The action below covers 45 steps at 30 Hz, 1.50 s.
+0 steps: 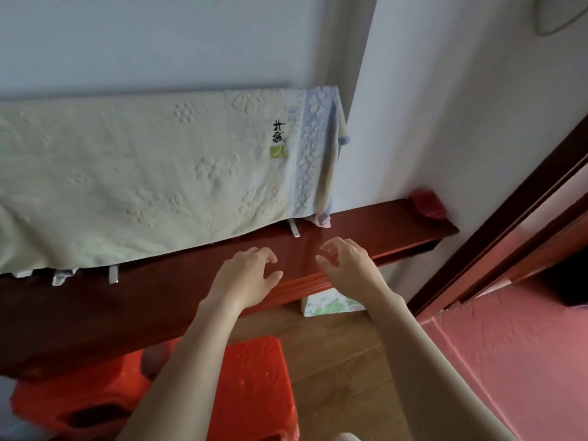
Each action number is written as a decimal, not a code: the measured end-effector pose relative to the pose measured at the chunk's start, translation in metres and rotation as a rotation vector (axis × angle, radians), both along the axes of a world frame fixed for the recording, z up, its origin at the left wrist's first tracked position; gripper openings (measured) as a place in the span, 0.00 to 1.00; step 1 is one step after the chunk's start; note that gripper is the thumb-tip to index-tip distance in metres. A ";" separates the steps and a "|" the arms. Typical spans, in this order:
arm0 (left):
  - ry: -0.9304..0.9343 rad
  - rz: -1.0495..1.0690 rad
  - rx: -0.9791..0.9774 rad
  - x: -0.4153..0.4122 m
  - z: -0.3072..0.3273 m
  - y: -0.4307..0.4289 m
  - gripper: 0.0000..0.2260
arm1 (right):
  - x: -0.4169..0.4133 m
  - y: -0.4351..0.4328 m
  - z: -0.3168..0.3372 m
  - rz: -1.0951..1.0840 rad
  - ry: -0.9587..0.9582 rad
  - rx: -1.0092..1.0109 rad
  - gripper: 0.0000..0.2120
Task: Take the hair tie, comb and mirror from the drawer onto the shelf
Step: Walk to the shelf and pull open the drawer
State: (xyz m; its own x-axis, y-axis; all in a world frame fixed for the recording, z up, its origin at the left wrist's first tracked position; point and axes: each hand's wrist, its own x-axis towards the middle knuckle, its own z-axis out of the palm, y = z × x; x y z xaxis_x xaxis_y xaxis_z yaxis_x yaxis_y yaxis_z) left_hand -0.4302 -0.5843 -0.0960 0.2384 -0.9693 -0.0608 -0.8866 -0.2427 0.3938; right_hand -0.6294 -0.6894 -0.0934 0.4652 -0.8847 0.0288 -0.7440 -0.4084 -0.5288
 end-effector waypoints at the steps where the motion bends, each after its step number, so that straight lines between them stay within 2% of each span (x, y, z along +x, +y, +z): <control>1: -0.004 0.020 0.012 0.003 -0.002 -0.003 0.17 | 0.006 -0.007 -0.004 0.028 0.001 0.009 0.17; 13: 0.010 0.328 0.060 -0.005 -0.024 -0.073 0.16 | 0.041 -0.124 -0.049 0.340 -0.030 0.126 0.15; 21: 0.148 0.418 0.176 -0.010 -0.082 -0.097 0.13 | 0.068 -0.138 -0.104 0.305 -0.095 0.316 0.12; 25: 0.386 0.498 0.167 -0.014 -0.130 -0.098 0.11 | 0.072 -0.129 -0.145 0.156 -0.132 0.491 0.14; 29: 0.655 0.589 0.173 -0.031 -0.182 -0.094 0.18 | 0.060 -0.119 -0.200 -0.098 -0.251 0.798 0.14; 33: 1.155 0.842 0.213 -0.036 -0.230 -0.089 0.25 | 0.050 -0.110 -0.248 -0.367 -0.361 1.034 0.12; 35: 1.321 0.967 0.188 -0.035 -0.245 -0.088 0.29 | 0.049 -0.109 -0.265 -0.476 -0.465 1.160 0.09; 39: 1.566 1.195 0.012 -0.034 -0.258 -0.094 0.38 | 0.055 -0.115 -0.283 -0.637 -0.702 1.307 0.12; 41: 1.642 1.254 -0.070 -0.034 -0.260 -0.098 0.41 | 0.058 -0.117 -0.289 -0.709 -0.797 1.372 0.12; 42: 1.646 1.264 -0.096 -0.034 -0.262 -0.100 0.42 | 0.059 -0.117 -0.292 -0.747 -0.842 1.411 0.14; 45: 1.494 1.262 -0.031 -0.033 -0.268 -0.105 0.38 | 0.061 -0.115 -0.303 -0.832 -0.945 1.501 0.28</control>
State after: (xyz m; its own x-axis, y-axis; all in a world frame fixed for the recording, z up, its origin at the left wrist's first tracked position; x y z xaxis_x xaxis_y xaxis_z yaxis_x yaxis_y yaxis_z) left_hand -0.4627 -0.6890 -0.3637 0.4642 -0.3173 -0.8270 0.7552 -0.3462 0.5567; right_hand -0.5686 -0.8042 -0.3968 0.2777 -0.3808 -0.8820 0.2008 0.9208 -0.3344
